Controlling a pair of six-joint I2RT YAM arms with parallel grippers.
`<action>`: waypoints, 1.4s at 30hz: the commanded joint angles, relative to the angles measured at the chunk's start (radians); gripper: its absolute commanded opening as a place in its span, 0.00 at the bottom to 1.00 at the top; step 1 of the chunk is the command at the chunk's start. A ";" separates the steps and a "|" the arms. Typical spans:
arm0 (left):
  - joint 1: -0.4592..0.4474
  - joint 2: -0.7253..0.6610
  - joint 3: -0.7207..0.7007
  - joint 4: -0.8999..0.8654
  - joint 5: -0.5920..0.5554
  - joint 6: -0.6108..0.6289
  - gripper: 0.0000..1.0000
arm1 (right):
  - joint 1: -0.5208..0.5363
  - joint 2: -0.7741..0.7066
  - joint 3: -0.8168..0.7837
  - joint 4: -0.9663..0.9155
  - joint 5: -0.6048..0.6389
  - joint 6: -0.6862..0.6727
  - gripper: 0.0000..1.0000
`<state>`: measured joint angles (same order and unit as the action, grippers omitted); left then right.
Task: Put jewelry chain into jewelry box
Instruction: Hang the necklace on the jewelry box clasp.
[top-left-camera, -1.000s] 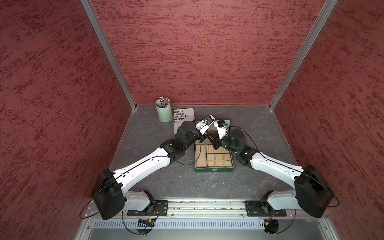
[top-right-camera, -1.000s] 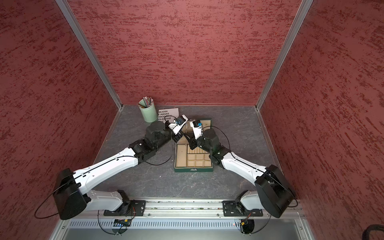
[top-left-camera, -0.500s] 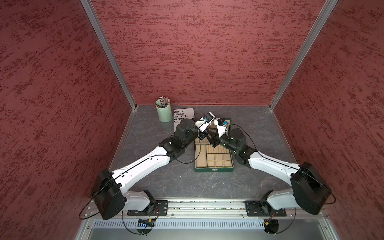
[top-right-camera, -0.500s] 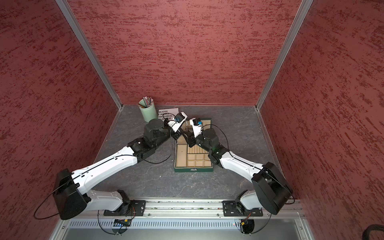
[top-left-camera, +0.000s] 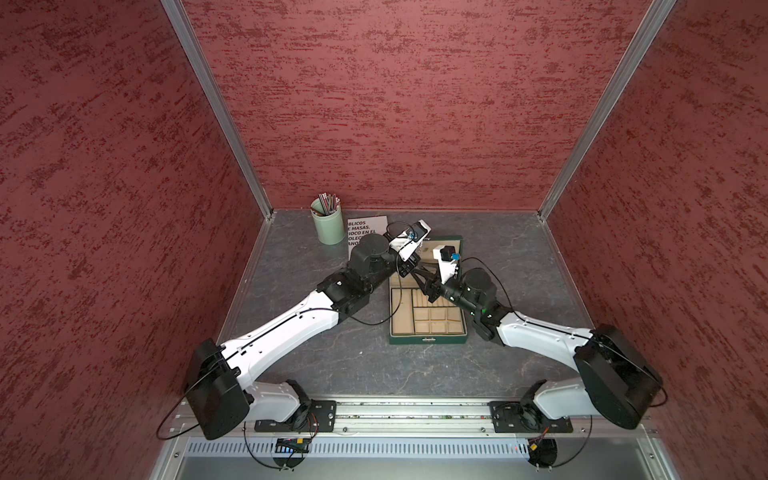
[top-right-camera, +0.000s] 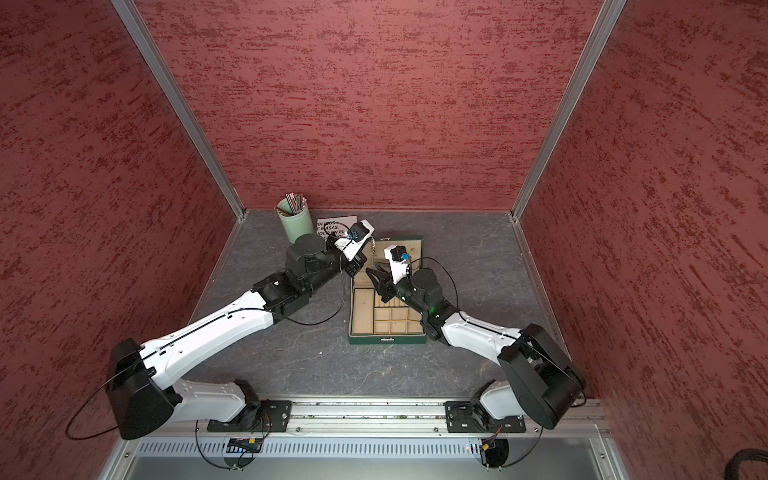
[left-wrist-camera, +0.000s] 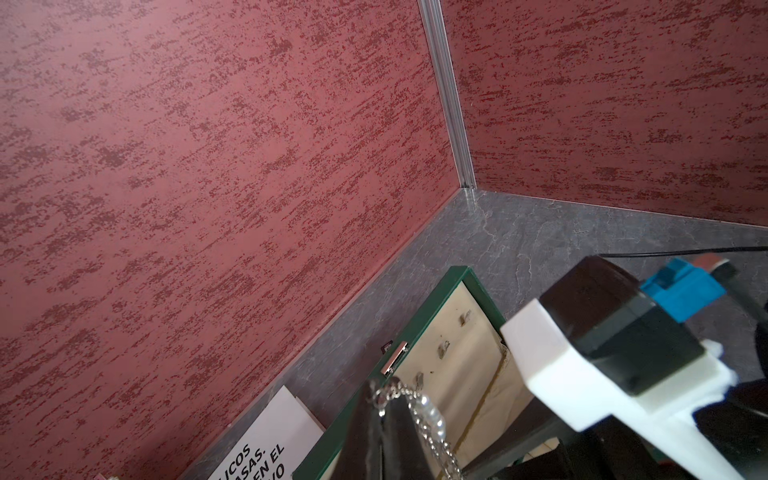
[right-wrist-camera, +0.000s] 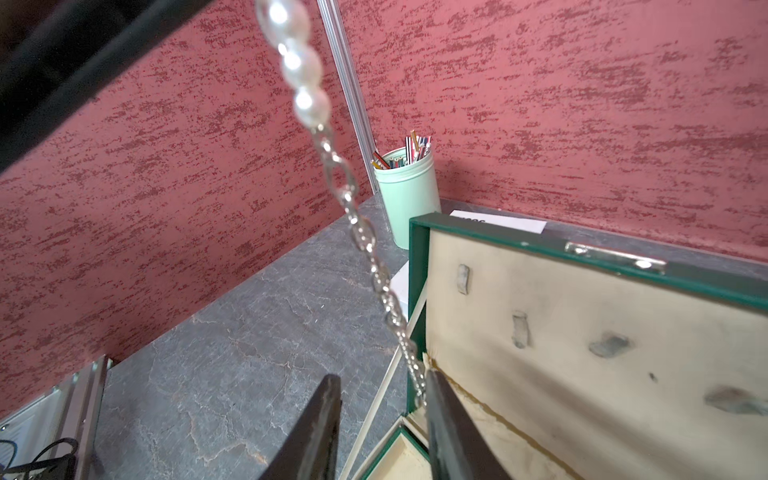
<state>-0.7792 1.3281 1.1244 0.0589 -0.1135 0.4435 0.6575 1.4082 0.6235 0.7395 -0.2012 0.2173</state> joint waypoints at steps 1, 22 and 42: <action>0.002 0.012 0.035 -0.018 0.004 0.005 0.00 | 0.007 0.000 -0.011 0.082 0.035 -0.010 0.37; -0.006 0.005 0.042 -0.025 0.003 0.011 0.00 | 0.006 0.018 0.006 0.092 0.077 -0.010 0.15; 0.004 -0.009 0.012 -0.016 -0.015 -0.021 0.00 | 0.007 0.022 0.035 0.032 0.130 -0.023 0.00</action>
<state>-0.7803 1.3300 1.1393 0.0223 -0.1150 0.4488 0.6594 1.4395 0.6262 0.8021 -0.1249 0.2085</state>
